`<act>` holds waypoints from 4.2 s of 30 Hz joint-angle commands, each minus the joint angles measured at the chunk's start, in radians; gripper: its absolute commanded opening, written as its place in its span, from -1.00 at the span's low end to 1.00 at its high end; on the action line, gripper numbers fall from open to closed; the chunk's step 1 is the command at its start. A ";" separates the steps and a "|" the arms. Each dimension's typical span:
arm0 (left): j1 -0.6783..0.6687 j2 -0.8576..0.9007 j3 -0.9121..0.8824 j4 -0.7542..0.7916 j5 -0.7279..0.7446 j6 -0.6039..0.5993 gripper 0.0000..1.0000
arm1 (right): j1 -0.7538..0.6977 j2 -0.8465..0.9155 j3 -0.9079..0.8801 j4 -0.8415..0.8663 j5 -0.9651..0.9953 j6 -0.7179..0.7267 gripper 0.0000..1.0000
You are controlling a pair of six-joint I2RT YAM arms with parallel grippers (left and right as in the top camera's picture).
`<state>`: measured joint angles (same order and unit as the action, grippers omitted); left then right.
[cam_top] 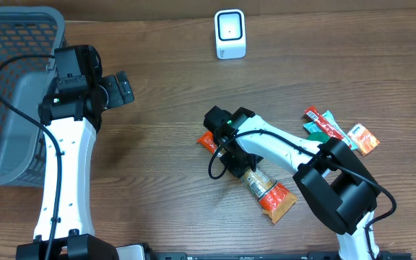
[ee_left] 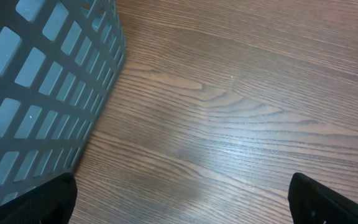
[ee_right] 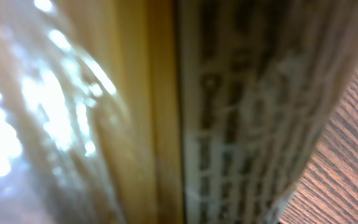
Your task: Scan the item barcode
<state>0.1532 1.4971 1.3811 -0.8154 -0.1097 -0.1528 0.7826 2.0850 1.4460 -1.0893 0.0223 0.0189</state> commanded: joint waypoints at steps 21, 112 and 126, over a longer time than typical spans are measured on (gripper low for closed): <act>0.003 0.007 0.010 0.004 -0.005 0.019 1.00 | -0.010 -0.344 -0.024 0.056 0.002 0.060 -0.93; 0.003 0.007 0.010 0.004 -0.005 0.019 0.99 | -0.171 0.756 1.242 1.283 0.844 -1.033 -0.93; 0.003 0.007 0.010 0.004 -0.005 0.019 0.99 | -0.172 0.596 1.254 1.421 1.059 -1.114 -0.93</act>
<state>0.1532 1.4971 1.3811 -0.8154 -0.1097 -0.1528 0.6109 2.8658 2.6606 0.3473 1.0256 -1.0996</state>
